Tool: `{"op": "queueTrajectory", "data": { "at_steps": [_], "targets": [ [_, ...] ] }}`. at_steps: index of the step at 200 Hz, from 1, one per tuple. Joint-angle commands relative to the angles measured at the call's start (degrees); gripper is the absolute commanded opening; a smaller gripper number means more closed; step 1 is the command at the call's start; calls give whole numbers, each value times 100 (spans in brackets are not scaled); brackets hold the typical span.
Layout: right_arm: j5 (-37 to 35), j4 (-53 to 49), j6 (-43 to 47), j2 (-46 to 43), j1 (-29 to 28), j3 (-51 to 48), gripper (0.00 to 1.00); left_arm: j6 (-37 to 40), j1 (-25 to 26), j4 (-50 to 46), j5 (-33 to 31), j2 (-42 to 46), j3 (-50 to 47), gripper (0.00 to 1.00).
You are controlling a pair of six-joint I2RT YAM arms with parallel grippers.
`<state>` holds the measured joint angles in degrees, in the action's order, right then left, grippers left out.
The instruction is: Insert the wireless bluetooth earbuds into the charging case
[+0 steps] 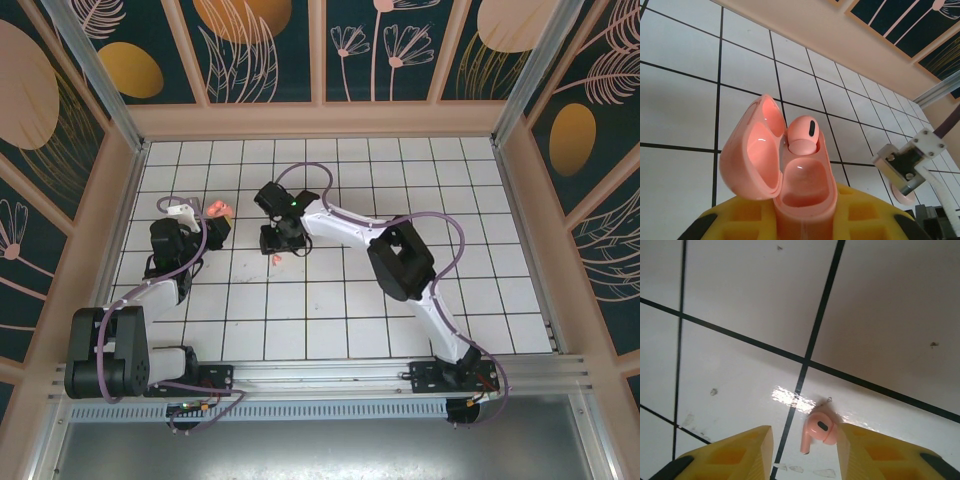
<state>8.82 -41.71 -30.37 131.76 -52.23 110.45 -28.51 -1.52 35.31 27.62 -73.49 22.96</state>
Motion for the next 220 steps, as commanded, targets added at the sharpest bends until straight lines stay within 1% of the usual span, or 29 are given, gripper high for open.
{"op": "queueTrajectory", "data": {
  "at_steps": [1,53,85,147,191,220],
  "targets": [
    [-240,-428,-101,170,-33,245,40,171,-44,18,33,65,138,18],
    [-67,-382,-131,370,-70,302,40,179,-41,20,28,52,121,18],
    [-82,-386,-127,421,-79,293,40,188,-41,-2,7,81,109,18],
    [-73,-308,-153,500,-88,257,33,212,-43,-53,-10,146,103,18],
    [-143,-317,-179,429,-103,204,32,223,-43,-86,-20,169,103,18],
    [-205,-173,-188,314,-113,19,28,258,-42,-150,-24,221,100,18]
  ]
}}
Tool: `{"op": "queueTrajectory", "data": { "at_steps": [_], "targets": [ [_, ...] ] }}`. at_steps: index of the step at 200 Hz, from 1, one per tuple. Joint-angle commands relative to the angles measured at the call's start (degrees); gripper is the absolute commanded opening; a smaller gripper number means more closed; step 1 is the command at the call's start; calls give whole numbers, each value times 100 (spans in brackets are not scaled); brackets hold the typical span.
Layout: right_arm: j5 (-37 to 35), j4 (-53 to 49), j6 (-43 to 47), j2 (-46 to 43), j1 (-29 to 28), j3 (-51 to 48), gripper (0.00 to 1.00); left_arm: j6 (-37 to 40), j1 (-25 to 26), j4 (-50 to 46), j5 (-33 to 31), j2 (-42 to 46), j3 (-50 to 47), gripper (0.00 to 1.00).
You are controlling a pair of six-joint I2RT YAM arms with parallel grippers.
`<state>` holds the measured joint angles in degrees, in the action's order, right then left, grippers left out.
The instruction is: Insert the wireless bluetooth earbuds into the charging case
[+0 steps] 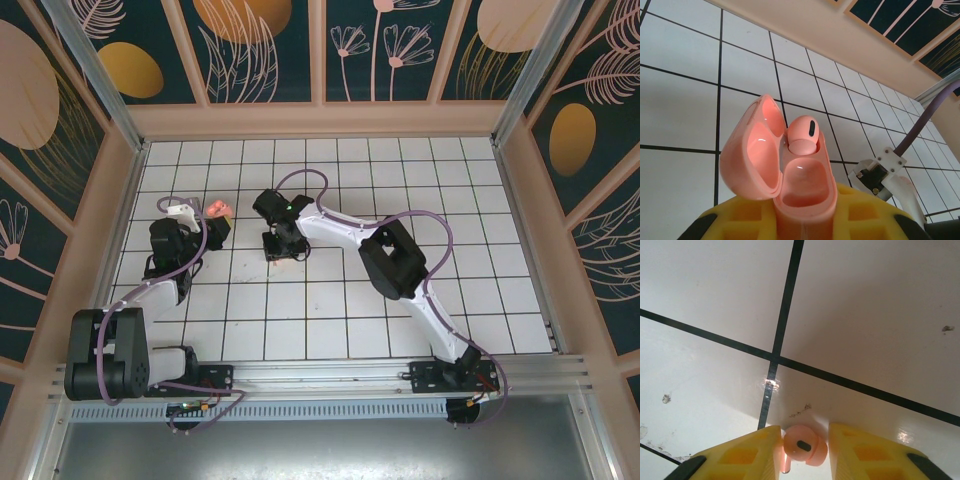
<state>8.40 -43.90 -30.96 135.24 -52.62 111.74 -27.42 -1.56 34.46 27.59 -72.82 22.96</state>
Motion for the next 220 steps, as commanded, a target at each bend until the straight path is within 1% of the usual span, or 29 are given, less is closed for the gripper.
{"op": "queueTrajectory", "data": {
  "at_steps": [1,33,58,88,108,151,179,191,220],
  "targets": [
    [-164,47,-129,-38,-78,-118,28,149,-37,-68,-19,158,102,18],
    [-190,279,-147,-270,-73,-363,26,197,-39,-115,9,206,85,17],
    [-280,585,-163,-585,-69,-689,26,185,-42,30,176,223,49,17],
    [-462,1167,-225,-1207,-33,-1457,25,115,-20,466,464,307,-82,17],
    [-560,1668,-307,-1759,19,-2097,25,122,98,810,656,355,-173,17],
    [-900,2766,-393,-3182,230,-3577,25,471,759,1222,769,446,-156,17],
    [-1226,3385,-379,-4187,382,-4468,25,649,1075,1798,938,315,-196,17],
    [-1354,3596,-309,-4576,425,-4766,25,838,1238,1918,999,245,-186,17],
    [-1559,4010,-19,-5331,481,-5291,25,1521,1872,2011,1100,40,-44,17]
  ]
}}
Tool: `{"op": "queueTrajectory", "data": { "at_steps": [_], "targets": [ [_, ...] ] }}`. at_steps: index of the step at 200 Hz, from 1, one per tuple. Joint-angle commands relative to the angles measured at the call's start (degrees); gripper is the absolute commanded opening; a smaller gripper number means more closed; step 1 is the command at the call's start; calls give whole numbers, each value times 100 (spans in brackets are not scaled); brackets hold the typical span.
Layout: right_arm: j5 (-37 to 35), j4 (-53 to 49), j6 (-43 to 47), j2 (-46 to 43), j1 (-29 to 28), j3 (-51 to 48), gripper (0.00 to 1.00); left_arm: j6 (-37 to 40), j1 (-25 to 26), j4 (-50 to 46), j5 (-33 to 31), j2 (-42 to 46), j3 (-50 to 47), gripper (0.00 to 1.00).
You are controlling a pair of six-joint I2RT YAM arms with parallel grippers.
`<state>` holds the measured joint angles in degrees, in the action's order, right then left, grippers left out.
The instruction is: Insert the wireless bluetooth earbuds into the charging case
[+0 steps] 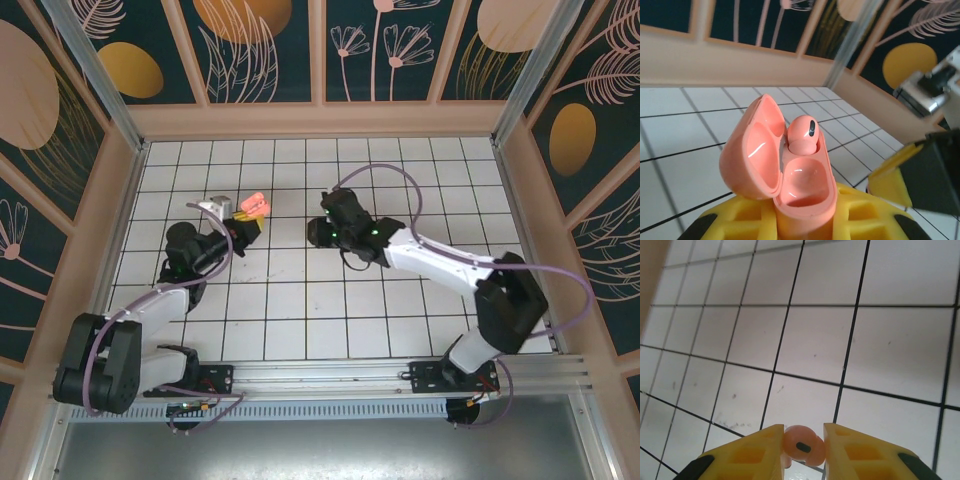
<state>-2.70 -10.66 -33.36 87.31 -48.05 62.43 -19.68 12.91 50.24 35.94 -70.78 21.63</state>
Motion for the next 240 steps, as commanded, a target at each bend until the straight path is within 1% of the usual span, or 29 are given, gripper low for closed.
{"op": "queueTrajectory", "data": {
  "at_steps": [1,18,54,98,151,240],
  "targets": [
    [-454,700,232,-561,24,-371,24,769,446,425,264,-172,93,17],
    [-542,878,457,-891,15,-553,24,1069,736,303,272,-312,263,17],
    [-702,1337,860,-1493,-26,-899,25,1356,1170,248,286,-655,577,18],
    [-734,1679,1218,-1682,-150,-989,25,1396,1528,324,229,-1006,874,18],
    [-597,2011,1729,-1536,-378,-933,25,1485,1688,127,246,-1135,1049,18],
    [-521,2168,1923,-1201,-496,-817,24,1449,1733,118,281,-1109,1132,18]
  ]
}}
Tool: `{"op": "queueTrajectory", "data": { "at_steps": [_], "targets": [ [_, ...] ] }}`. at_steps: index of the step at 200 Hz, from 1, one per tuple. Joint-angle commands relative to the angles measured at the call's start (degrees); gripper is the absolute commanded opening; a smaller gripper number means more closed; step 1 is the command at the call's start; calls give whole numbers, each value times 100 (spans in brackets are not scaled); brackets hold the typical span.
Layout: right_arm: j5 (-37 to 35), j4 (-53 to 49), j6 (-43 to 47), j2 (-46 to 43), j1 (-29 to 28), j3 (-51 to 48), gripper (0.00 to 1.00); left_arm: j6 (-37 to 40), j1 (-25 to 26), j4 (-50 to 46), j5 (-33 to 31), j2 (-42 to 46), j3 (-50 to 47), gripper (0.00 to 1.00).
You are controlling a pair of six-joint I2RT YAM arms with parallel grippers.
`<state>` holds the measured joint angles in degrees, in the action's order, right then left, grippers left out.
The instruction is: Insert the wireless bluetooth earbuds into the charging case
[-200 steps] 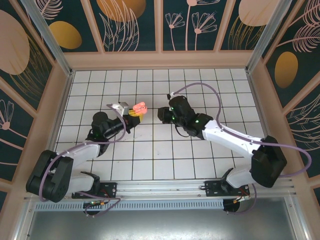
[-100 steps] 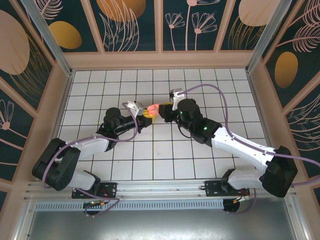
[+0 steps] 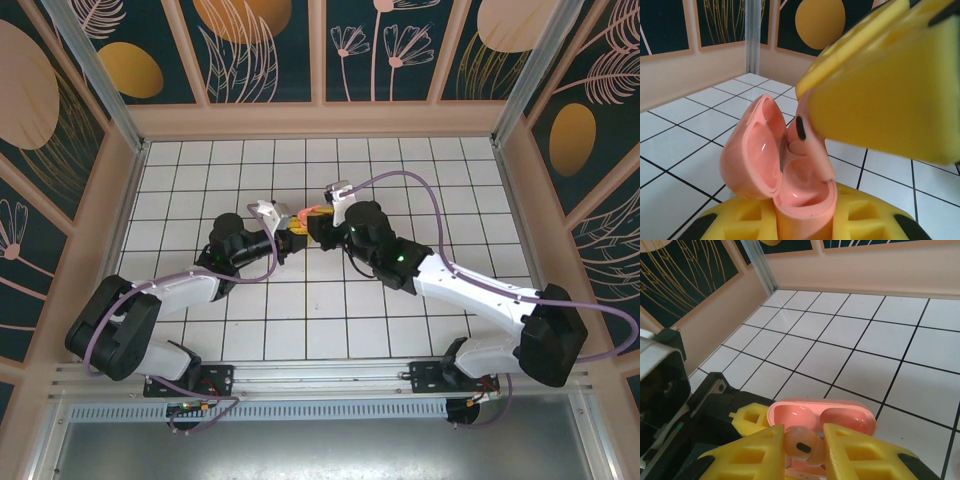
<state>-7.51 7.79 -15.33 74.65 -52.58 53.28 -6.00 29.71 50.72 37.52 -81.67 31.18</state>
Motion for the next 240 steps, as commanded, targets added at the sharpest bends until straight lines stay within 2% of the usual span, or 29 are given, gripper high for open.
{"op": "queueTrajectory", "data": {
  "at_steps": [1,114,174,240],
  "targets": [
    [-40,326,124,70,-43,101,24,81,52,70,124,-18,177,18],
    [179,381,215,155,-77,-5,24,96,64,-27,107,102,231,18],
    [-255,261,230,137,-121,-100,24,96,61,-53,118,194,249,18],
    [-24,346,517,102,-253,-204,23,108,67,-105,107,263,266,19]
  ]
}}
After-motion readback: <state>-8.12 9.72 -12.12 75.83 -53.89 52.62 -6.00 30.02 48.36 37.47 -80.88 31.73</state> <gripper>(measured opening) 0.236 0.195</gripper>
